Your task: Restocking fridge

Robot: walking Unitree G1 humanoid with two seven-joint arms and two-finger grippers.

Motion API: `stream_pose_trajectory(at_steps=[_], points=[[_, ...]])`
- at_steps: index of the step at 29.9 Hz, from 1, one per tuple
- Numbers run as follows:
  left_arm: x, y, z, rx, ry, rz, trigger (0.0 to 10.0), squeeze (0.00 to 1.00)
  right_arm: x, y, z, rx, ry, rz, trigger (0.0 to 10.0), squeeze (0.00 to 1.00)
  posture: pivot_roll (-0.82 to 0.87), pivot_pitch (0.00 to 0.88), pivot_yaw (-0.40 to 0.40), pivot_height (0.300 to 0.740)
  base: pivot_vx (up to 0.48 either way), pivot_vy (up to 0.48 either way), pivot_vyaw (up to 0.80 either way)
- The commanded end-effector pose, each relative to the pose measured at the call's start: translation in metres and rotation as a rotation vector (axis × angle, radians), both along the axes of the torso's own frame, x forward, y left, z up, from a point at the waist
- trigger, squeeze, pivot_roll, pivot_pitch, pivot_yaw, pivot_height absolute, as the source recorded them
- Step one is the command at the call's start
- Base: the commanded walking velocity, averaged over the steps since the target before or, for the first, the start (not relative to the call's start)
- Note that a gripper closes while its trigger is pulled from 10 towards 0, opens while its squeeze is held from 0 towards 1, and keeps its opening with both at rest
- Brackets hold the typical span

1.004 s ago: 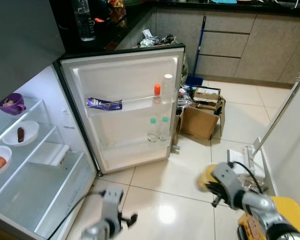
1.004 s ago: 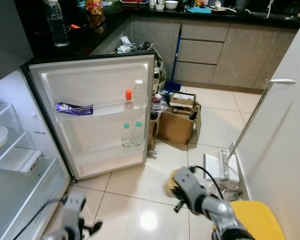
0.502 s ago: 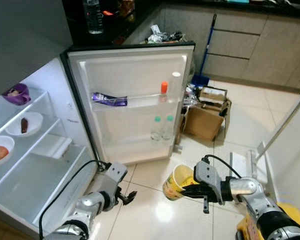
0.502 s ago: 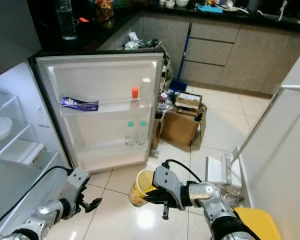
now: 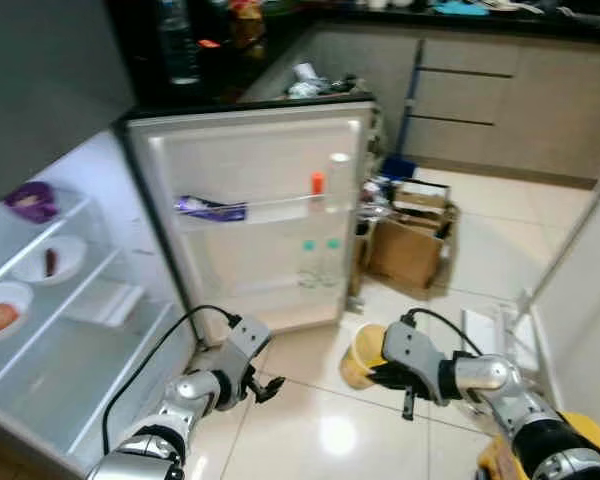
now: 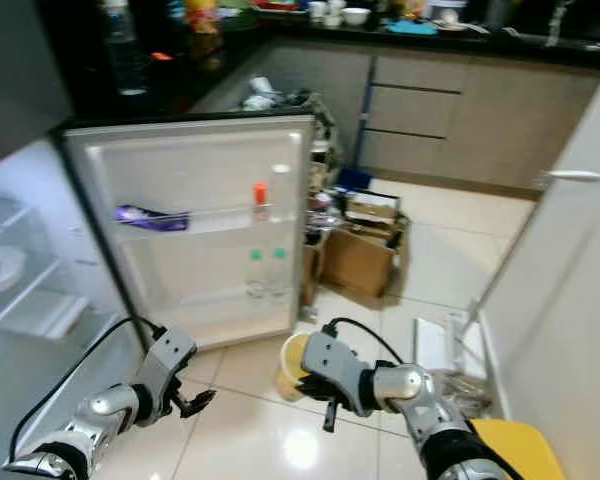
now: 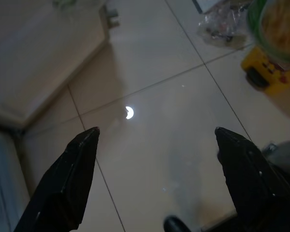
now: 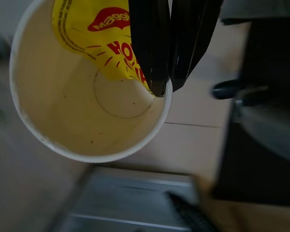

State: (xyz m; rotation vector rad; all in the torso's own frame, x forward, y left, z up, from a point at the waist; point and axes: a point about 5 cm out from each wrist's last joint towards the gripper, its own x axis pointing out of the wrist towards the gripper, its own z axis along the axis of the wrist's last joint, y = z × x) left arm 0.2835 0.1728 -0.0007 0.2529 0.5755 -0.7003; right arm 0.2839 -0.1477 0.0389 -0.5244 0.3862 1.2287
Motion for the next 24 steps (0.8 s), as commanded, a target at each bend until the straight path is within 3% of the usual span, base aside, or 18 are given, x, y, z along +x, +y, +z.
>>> stream_pose_trajectory(at_steps=[1,8,24], points=[[-0.001,0.0,-0.001,0.003,0.002,-0.012,10.0,0.0,-0.001,-0.003,-0.001,-0.01,0.01,-0.003,10.0,0.0,-0.08,0.0,-0.026,0.74,0.0,0.0,0.8],[-0.001,0.001,0.0,0.04,-0.003,-0.033,10.0,0.0,0.0,-0.003,-0.003,-0.017,0.011,-0.014,10.0,0.0,-0.08,0.0,-0.025,0.74,0.0,0.0,0.8],[0.013,-0.004,0.016,0.025,-0.078,-0.098,10.0,0.0,0.001,-0.007,0.001,-0.034,0.008,0.001,10.0,0.0,-0.08,0.0,-0.022,0.74,0.0,0.0,0.79]])
